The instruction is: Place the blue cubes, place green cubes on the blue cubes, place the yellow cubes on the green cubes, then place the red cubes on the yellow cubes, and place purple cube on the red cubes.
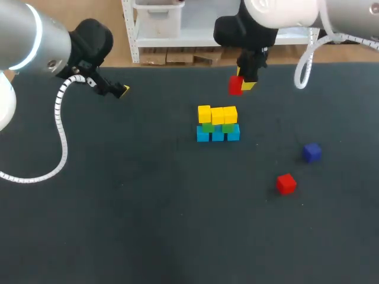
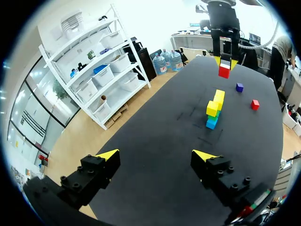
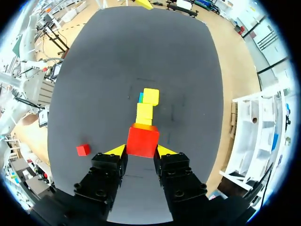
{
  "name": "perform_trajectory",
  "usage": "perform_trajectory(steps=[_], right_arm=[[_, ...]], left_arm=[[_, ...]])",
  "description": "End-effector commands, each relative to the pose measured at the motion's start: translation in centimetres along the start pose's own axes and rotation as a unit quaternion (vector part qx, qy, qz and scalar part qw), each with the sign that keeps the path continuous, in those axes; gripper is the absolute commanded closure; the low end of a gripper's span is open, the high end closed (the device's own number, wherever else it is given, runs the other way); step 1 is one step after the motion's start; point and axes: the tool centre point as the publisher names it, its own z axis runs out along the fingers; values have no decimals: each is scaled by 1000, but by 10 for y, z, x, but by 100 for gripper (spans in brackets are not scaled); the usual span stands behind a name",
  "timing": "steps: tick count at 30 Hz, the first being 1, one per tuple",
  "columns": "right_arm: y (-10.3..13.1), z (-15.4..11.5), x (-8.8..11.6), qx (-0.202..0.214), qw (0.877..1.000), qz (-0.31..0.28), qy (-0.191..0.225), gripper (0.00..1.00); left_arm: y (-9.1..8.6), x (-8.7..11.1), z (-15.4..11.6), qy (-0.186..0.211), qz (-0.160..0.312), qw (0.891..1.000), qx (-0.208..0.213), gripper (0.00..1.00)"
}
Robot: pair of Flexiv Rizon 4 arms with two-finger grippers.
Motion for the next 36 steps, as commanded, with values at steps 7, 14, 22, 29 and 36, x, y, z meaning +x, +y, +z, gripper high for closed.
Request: perform_trajectory(steps=[7,14,22,29,36], right_arm=[[-11,14,-15,-31,999,-17,6,100],[-14,21,-24,-44,999,-29,9,100],[-14,31,-34,-60,998,-33,13,100],[-12,37,-39,-69,997,-33,12,100],[-10,44,-40,-75,997,-29,8,100]], left_arm=[[2,1,0,-2,2,1000,4,0],[2,1,0,-2,2,1000,4,0],[2,1,0,-2,2,1000,4,0],[2,1,0,-2,2,1000,4,0],[2,1,0,-2,2,1000,4,0]])
